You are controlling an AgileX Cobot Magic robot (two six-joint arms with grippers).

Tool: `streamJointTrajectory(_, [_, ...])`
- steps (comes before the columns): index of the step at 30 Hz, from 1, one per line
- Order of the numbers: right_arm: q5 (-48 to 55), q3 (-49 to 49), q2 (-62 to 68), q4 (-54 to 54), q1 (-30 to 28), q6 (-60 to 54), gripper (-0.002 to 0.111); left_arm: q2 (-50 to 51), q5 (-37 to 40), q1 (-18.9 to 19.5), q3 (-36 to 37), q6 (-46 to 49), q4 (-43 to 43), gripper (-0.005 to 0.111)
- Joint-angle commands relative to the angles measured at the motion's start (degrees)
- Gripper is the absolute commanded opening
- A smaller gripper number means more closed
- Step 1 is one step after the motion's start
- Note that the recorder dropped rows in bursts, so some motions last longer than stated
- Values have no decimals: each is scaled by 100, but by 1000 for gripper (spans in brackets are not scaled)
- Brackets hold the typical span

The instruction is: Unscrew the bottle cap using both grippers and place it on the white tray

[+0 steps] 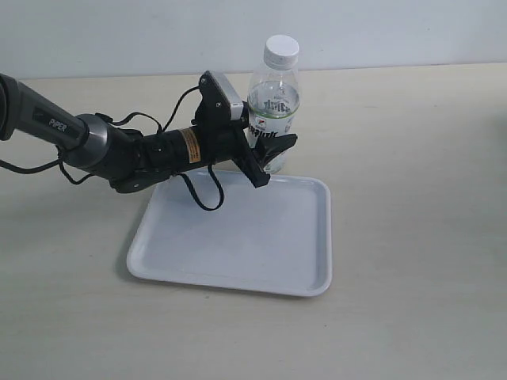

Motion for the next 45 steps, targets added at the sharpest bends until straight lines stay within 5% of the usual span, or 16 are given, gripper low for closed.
streamJointTrajectory(1, [1883, -1503, 1801, 1852, 8, -1796, 8, -4, 235, 5, 15, -36, 94, 0])
streamJointTrajectory(8, [2538, -2707, 3735, 1606, 914, -2004, 14, -4, 235, 5, 15, -36, 94, 0])
streamJointTrajectory(18, [2683, -3900, 4928, 900, 2256, -1564, 64, -4, 235, 5, 15, -36, 195, 0])
streamJointTrajectory(35, [2683, -4557, 5602, 127, 2512, -1599, 63, -4, 235, 5, 15, -36, 229, 0])
streamJointTrajectory(45, [2683, -4557, 5602, 87, 2512, -1600, 50, -4, 235, 5, 15, -36, 229, 0])
